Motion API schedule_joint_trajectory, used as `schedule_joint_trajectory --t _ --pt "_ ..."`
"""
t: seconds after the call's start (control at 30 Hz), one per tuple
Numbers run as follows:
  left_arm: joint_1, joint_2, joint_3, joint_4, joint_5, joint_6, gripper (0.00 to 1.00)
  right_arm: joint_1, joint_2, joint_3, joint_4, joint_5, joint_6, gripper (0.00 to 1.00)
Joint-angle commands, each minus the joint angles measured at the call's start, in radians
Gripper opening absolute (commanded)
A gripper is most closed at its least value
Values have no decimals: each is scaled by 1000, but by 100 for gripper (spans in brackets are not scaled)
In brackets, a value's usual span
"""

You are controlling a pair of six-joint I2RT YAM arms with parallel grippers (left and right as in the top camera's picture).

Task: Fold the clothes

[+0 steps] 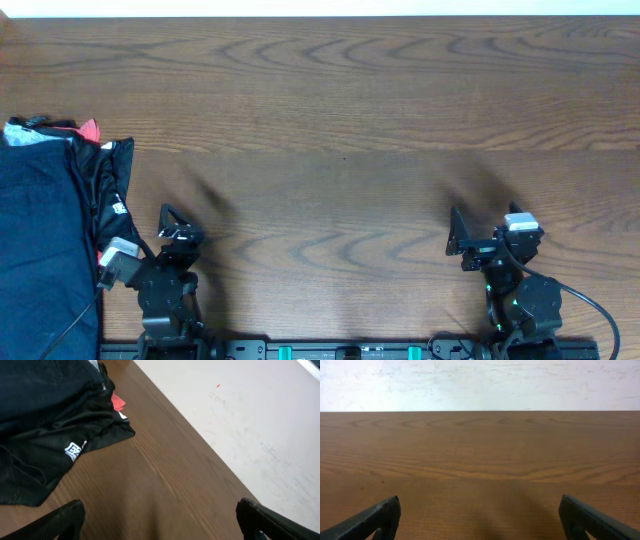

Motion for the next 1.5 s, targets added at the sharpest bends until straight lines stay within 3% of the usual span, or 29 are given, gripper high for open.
schedule_joint_trajectory --t 0.0,0.3,0.53,0.83,0.9,1.1,1.47 --pt "4 2 -23 -7 -20 20 98 9 -6 -4 0 -7 -16 99" --pt "4 2 -23 -6 -47 60 98 9 -6 -4 0 -7 -16 99" --pt "4 2 -23 2 -280 59 98 9 -6 -4 0 -7 -16 99" --pt "4 2 -23 56 -278 58 98 9 -6 -4 0 -7 -16 99" --pt "4 2 -23 87 -272 67 98 9 -6 -4 0 -7 -16 99" --pt "4 2 -18 245 -98 284 98 9 -6 -4 0 -7 -16 99" --pt "4 2 -5 576 -48 332 98 9 -6 -4 0 -7 -16 99"
